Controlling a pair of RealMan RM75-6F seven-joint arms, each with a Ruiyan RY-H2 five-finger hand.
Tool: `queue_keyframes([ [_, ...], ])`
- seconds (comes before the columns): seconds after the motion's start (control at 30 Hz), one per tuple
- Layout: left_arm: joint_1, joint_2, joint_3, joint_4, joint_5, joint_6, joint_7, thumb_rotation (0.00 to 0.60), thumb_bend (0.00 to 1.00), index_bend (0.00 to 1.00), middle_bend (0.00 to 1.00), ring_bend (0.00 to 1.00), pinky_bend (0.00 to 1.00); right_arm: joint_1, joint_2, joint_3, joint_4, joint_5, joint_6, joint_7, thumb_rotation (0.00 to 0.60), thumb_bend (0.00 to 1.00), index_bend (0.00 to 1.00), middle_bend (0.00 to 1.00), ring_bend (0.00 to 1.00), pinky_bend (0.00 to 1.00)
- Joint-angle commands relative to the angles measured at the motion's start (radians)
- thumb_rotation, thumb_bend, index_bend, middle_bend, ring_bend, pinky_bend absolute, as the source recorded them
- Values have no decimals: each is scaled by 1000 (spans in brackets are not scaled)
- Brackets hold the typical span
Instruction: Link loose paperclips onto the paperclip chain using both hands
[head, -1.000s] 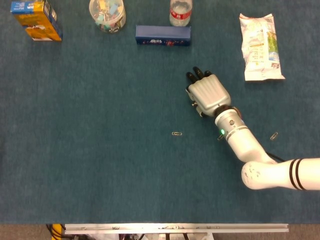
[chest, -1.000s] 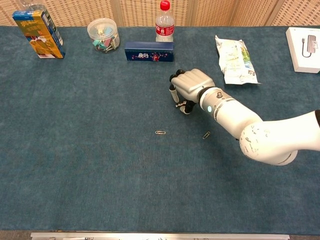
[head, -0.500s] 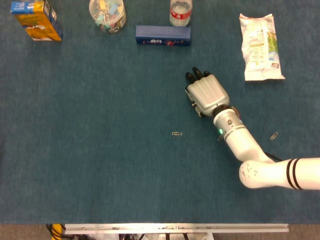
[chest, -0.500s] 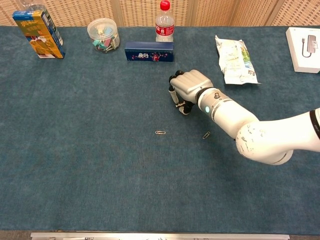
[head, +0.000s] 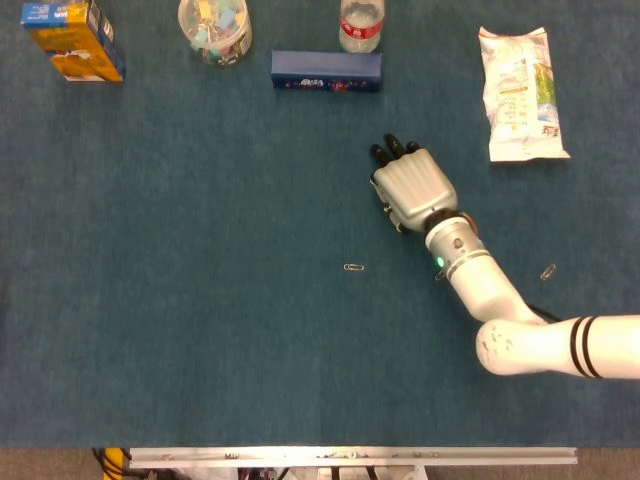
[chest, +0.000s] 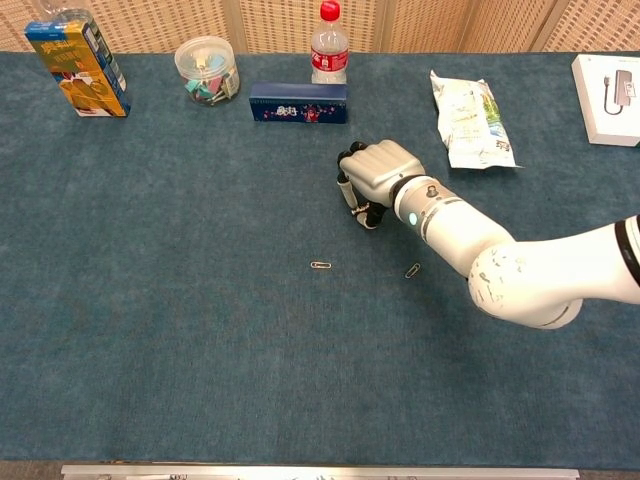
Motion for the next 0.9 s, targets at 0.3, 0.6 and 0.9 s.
queue_keyframes([
  [0.3,2,-1,-1,1,0,0,0,600,272,351,102,49,12,2,-3,3,5,-2,-9,4,600,311,543,136,50,213],
  [0.6,0,0,-1,-2,-1,-5,3,600,272,351,102,49,12,-1,4,3,-2,-4,-9,10,600,320,567,136,51,213],
  [0.9,0,4,0,-9,-4,-8,14,600,272,351,102,49,12,-19,40,-1,-55,-28,17,27,600,322,573,136,51,213],
])
